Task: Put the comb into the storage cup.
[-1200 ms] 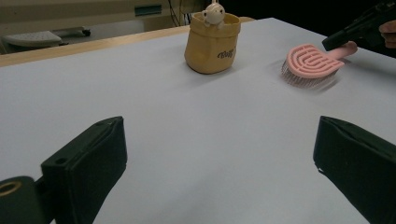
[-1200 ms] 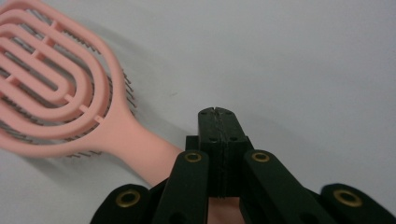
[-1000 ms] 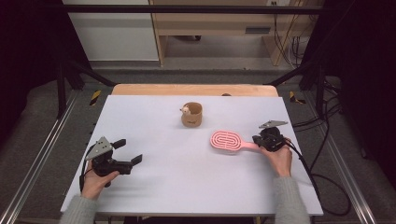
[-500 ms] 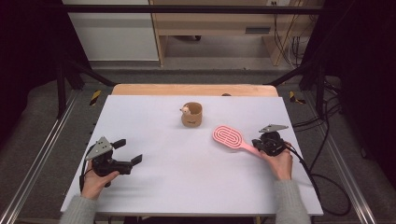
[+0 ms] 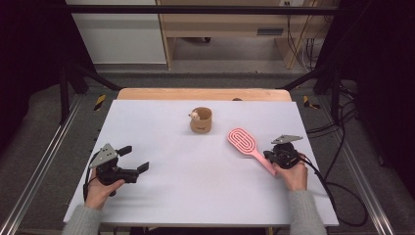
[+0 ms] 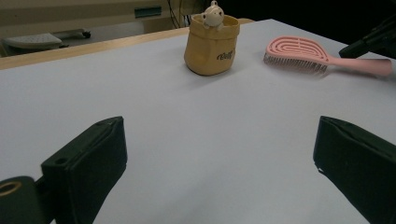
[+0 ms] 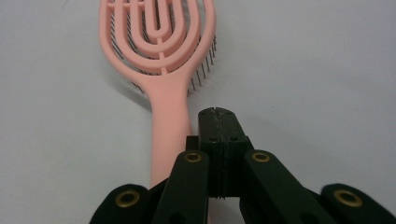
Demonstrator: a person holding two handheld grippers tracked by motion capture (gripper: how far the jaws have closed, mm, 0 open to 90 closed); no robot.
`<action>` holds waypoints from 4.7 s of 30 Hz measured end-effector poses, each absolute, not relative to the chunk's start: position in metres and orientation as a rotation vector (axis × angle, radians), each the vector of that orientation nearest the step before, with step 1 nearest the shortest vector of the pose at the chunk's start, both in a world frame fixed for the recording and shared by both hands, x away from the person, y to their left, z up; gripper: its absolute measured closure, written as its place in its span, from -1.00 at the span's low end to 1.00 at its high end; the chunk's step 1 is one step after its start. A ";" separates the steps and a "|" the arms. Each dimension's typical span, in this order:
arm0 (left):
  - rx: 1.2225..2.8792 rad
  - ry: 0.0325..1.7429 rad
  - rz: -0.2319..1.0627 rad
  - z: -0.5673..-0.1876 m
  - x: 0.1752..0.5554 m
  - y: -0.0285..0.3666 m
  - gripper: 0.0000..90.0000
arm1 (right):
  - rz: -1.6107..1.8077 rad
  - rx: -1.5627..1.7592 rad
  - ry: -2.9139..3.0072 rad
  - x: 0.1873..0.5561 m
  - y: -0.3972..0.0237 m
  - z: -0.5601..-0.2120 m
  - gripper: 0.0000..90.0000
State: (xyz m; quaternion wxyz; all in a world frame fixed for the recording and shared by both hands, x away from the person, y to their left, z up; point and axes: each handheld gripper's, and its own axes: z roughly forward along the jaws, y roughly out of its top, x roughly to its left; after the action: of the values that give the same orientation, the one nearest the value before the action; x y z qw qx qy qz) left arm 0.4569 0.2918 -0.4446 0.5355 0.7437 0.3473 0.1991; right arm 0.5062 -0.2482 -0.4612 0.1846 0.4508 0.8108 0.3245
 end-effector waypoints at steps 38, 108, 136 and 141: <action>1.771 0.824 0.473 -0.444 0.457 0.291 -0.93 | 1.048 1.257 2.177 0.493 -0.256 -0.443 0.18; 1.777 0.831 0.473 -0.445 0.457 0.291 -0.93 | 0.874 1.290 2.336 0.519 -0.215 -0.448 -0.71; 1.780 0.830 0.475 -0.446 0.458 0.290 -0.93 | 0.750 1.300 2.409 0.525 -0.209 -0.461 0.06; 1.781 0.830 0.476 -0.446 0.458 0.290 -0.93 | 0.746 1.318 2.406 0.526 -0.209 -0.462 0.18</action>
State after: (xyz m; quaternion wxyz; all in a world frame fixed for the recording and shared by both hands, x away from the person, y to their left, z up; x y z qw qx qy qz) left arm 0.4576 0.2903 -0.4457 0.5312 0.7464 0.3478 0.1993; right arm 0.5264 -0.2087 -0.4621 0.1488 0.4585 0.8368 0.2596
